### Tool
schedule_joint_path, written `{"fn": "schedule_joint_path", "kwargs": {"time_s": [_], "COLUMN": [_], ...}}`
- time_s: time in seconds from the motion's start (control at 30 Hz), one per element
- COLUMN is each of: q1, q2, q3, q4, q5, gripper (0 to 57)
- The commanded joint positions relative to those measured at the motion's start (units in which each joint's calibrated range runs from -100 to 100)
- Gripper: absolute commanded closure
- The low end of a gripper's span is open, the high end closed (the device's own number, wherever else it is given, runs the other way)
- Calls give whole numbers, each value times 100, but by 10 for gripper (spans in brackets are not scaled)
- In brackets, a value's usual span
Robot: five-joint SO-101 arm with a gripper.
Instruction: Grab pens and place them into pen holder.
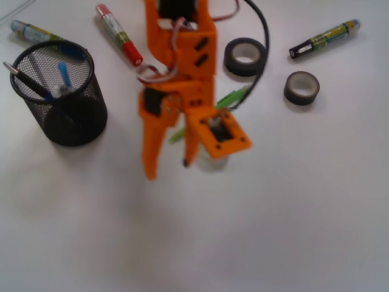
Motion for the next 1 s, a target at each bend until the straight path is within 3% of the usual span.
{"fn": "schedule_joint_path", "kwargs": {"time_s": [0.0, 0.23, 0.43, 0.8, 0.97], "q1": [131, -393, -819, -737, -617], "q2": [-411, -708, -1405, -5026, -6216], "q3": [-970, -780, 506, 8505, 10977], "q4": [1615, 1598, 1274, -3704, -5025], "q5": [449, 1319, 679, 498, 24], "gripper": [357, 357, 357, 357, 364]}}
